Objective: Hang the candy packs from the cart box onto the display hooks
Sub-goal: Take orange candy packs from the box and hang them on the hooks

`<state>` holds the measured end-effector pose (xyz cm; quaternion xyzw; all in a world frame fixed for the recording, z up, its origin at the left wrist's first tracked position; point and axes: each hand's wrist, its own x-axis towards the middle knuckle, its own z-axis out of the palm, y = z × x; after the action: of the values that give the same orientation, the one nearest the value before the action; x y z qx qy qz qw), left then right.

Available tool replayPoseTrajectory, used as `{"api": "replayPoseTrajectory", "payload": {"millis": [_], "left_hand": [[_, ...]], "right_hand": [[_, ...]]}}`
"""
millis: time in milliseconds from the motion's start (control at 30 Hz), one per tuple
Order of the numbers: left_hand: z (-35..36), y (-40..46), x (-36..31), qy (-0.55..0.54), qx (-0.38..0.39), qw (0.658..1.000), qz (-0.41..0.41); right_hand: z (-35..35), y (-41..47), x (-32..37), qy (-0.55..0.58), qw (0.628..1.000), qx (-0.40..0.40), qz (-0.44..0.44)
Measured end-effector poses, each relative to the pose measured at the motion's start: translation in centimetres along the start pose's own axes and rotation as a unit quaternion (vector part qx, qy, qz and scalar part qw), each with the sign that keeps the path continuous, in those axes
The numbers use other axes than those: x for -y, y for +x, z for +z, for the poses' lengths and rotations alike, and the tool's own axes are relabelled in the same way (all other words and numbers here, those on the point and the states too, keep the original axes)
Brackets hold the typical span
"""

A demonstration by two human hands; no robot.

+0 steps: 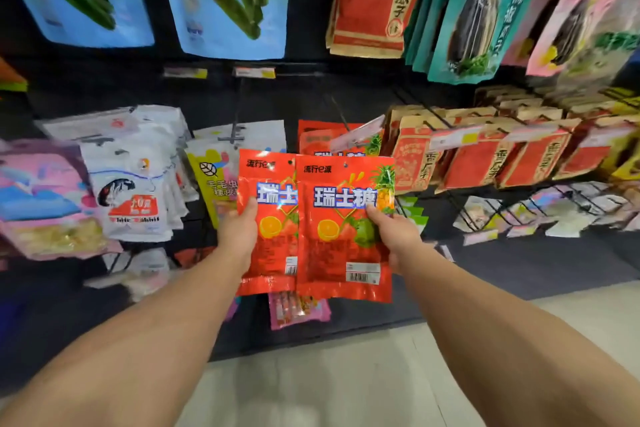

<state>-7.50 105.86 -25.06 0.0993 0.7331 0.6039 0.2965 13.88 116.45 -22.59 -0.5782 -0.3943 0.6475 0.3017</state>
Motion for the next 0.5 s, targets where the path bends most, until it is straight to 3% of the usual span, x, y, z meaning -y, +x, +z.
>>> {"api": "replayPoseTrajectory", "payload": {"millis": [200, 500], "left_hand": [[0.9, 0.3, -0.3, -0.002, -0.039, 0.999, -0.006], [0.7, 0.4, 0.4, 0.003, -0.074, 0.997, -0.002]], "right_hand": [[-0.9, 5.1, 0.2, -0.047, 0.998, 0.011, -0.032], [-0.2, 8.4, 0.9, -0.023, 0.999, 0.036, -0.014]]}}
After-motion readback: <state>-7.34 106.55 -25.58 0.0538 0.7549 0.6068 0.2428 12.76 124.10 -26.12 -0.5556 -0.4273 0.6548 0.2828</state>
